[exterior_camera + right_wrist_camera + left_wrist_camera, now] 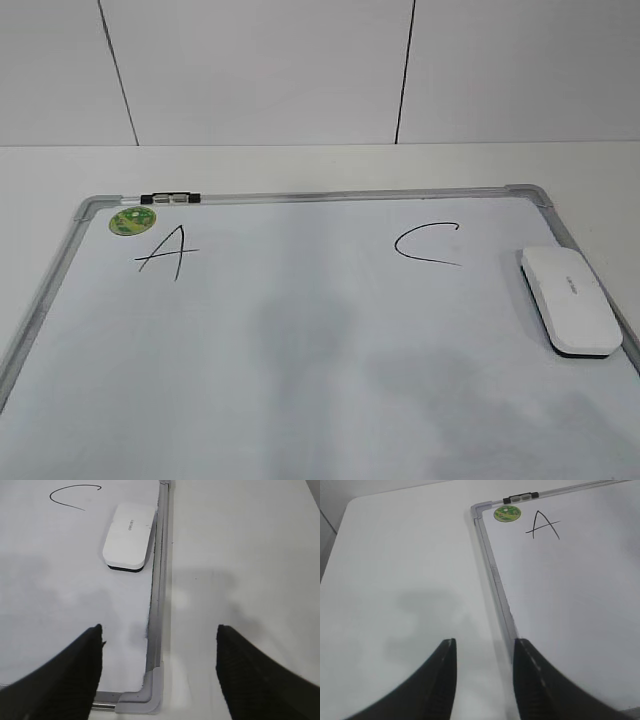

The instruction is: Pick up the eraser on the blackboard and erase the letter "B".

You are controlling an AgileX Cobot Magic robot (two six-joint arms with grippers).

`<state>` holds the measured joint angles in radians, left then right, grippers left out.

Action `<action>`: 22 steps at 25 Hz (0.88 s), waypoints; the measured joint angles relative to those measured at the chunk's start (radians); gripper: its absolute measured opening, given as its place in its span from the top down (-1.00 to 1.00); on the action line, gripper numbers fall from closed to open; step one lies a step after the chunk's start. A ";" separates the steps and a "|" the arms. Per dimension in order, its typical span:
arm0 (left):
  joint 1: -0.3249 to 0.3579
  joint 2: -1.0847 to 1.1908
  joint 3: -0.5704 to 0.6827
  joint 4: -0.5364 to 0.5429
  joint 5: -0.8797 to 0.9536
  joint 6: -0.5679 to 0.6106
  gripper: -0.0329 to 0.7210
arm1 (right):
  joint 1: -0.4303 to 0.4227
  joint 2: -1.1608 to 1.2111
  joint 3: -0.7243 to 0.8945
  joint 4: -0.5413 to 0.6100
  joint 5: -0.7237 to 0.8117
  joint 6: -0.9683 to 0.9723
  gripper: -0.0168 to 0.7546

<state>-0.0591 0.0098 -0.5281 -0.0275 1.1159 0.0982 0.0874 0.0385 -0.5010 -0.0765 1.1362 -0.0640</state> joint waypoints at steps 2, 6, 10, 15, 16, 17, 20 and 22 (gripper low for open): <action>0.000 0.000 0.000 -0.004 0.000 0.000 0.15 | 0.000 0.000 0.000 -0.002 0.000 0.000 -0.52; 0.021 0.000 0.000 -0.010 0.000 0.000 0.15 | 0.000 0.000 0.000 0.008 0.002 0.000 -0.52; 0.036 0.000 0.000 -0.019 0.000 0.000 0.15 | 0.000 0.000 0.000 0.015 0.002 0.000 -0.52; 0.036 0.000 0.000 -0.027 0.000 0.000 0.15 | 0.000 0.000 0.000 0.016 0.004 0.000 -0.52; 0.036 0.000 0.000 -0.029 0.000 0.000 0.15 | 0.000 0.000 0.000 0.016 0.004 0.000 -0.52; 0.036 0.000 0.000 -0.029 0.000 0.000 0.15 | 0.000 0.000 0.000 0.016 0.004 0.000 -0.52; 0.036 0.000 0.000 -0.029 0.000 0.000 0.15 | 0.000 0.000 0.000 0.017 0.004 0.000 -0.52; 0.036 0.000 0.000 -0.029 0.000 0.000 0.15 | 0.000 0.000 0.000 0.017 0.004 0.000 -0.52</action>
<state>-0.0227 0.0098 -0.5281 -0.0566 1.1159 0.0982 0.0874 0.0385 -0.5010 -0.0594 1.1399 -0.0640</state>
